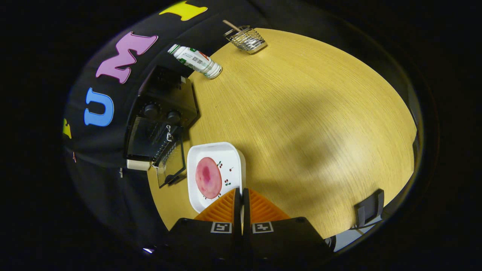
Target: Open the toaster oven, put the food inside, and close the toaster oven door.
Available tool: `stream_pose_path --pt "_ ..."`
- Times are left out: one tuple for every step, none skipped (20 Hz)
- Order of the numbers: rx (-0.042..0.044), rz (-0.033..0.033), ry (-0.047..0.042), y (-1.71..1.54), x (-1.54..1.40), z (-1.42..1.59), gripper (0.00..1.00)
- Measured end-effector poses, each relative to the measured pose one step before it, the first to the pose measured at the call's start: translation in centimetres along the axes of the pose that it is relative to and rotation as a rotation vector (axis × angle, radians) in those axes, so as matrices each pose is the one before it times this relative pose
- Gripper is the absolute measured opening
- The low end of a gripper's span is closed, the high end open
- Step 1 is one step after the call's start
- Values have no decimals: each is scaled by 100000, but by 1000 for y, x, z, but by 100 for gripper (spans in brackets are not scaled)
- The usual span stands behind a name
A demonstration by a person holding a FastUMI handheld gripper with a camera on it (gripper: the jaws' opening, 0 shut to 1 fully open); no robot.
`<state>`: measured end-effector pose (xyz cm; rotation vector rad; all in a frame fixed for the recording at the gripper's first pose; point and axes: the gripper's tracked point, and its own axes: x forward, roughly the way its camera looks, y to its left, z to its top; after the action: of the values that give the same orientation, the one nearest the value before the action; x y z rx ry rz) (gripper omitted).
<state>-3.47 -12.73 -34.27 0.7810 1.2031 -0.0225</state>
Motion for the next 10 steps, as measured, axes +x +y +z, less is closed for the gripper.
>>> stream_pose_path --pt "1451 1002 -1322 170 -805 -594 5" --pt "1529 640 -1124 222 -516 -489 5" --pt "1637 421 -1225 315 -366 -477 5" --pt "1600 -182 -1103 156 -457 -378 5" --pt "1365 163 -1312 241 -245 -450 5" --pt "1433 259 -1378 404 -168 -364 5" --pt "1756 1032 -1364 499 -473 -520 5" --pt "2007 1634 -1128 667 -423 -457 5" --pt "2143 1740 -1065 825 -275 -472 5" --pt "2009 1694 -783 824 -268 -482 5"
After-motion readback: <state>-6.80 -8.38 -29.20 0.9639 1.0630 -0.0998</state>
